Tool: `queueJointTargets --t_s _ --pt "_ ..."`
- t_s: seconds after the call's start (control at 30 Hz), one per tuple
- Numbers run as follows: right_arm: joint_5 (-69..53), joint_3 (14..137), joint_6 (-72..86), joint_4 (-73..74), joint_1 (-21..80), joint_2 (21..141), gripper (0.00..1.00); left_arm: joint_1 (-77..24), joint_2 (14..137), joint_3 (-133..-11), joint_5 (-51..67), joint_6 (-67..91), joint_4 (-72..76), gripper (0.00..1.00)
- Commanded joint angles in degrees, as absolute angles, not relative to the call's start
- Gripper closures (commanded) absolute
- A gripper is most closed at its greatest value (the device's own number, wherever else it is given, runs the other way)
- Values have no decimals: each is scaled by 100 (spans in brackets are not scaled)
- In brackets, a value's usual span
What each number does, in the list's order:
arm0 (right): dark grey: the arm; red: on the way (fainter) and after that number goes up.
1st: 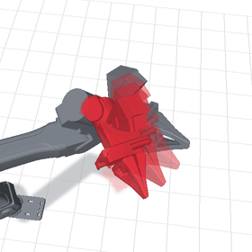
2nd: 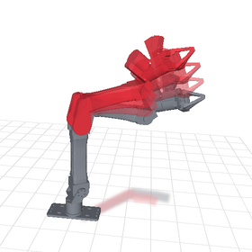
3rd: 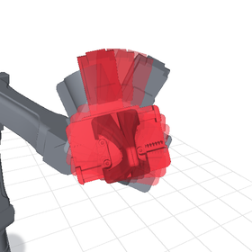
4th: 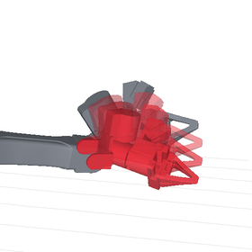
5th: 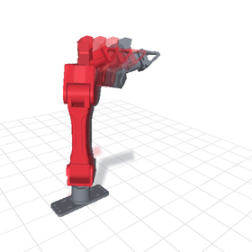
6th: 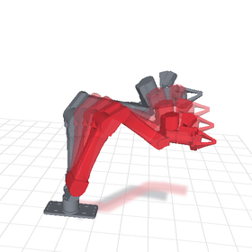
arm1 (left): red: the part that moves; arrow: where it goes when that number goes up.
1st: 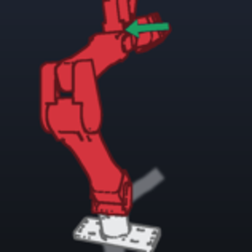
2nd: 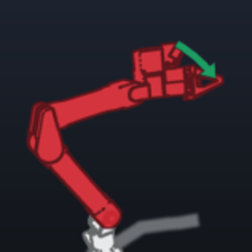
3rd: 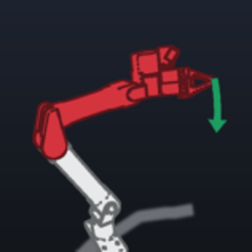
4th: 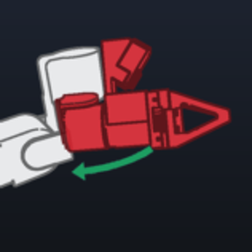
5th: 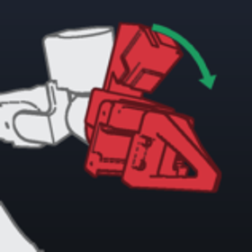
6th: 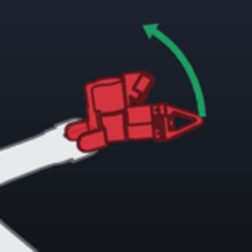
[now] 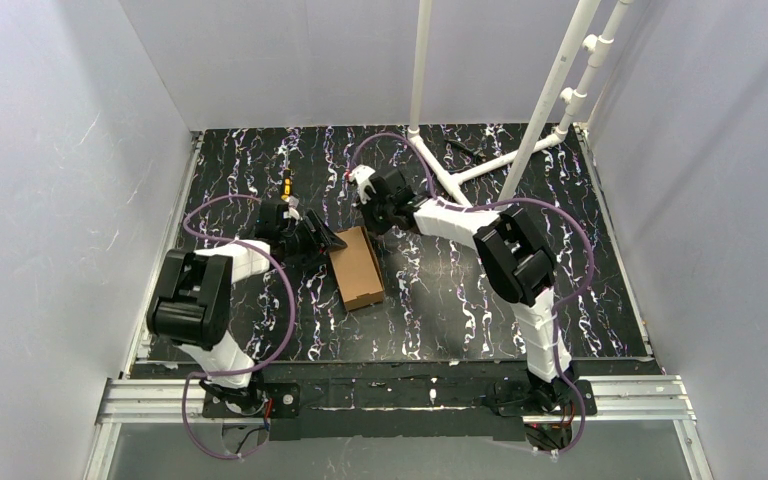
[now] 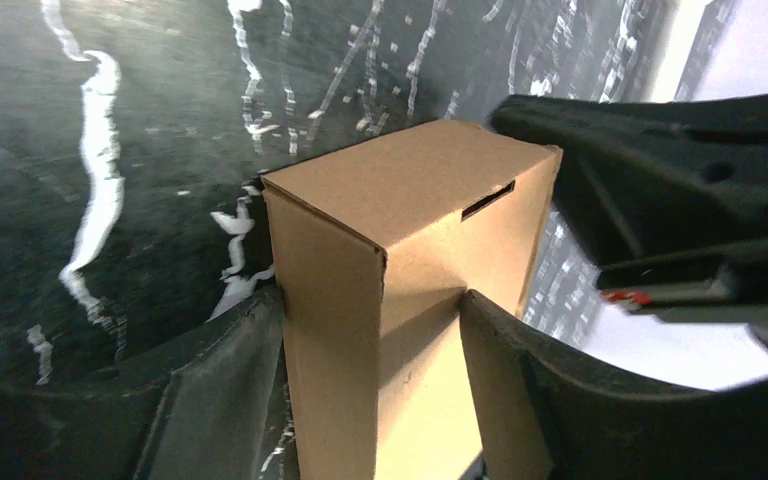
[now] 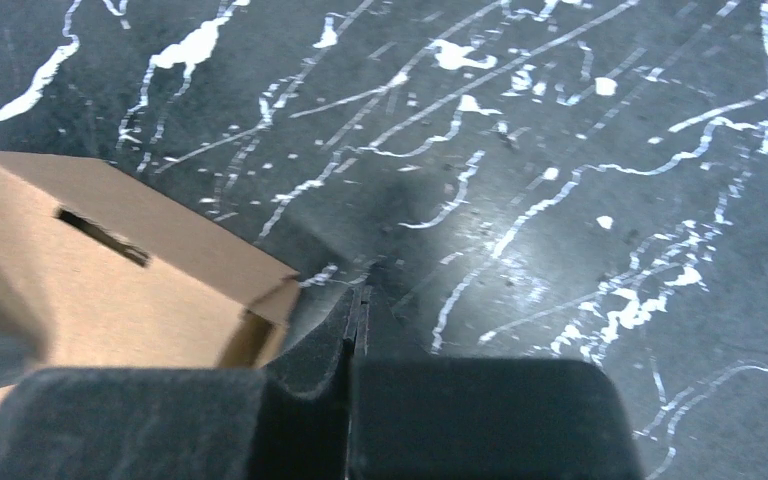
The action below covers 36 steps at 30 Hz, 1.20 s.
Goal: Fold the paper box
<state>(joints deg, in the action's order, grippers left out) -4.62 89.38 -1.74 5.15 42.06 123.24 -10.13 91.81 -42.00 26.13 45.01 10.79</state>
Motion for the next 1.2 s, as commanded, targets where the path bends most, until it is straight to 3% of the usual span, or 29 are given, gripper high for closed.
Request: queueJointTargets --t_s 0.0,0.27,0.47,0.67,0.77,1.03,1.17 --pt "-253 9345 -220 799 4735 12436 99 -1009 9623 -4510 3002 4575 1161 41" --pt "368 9216 -378 803 4899 12414 99 -1115 9707 -4538 3015 4587 1213 46" --pt "735 8881 -594 664 4537 11811 96 -1045 9087 -4236 2808 4561 1213 40" --pt "140 8010 -755 676 4420 10990 95 -891 7920 -3566 2636 4529 1209 18" --pt "-154 7439 -817 700 4404 10517 95 -845 7201 -3027 2570 4667 1217 2" --pt "-860 6220 -639 376 4371 9931 96 -946 5774 -1908 2923 5227 1266 2" --pt "-911 6223 -518 341 4406 10057 96 -1387 5559 -1720 2446 5353 1249 16"
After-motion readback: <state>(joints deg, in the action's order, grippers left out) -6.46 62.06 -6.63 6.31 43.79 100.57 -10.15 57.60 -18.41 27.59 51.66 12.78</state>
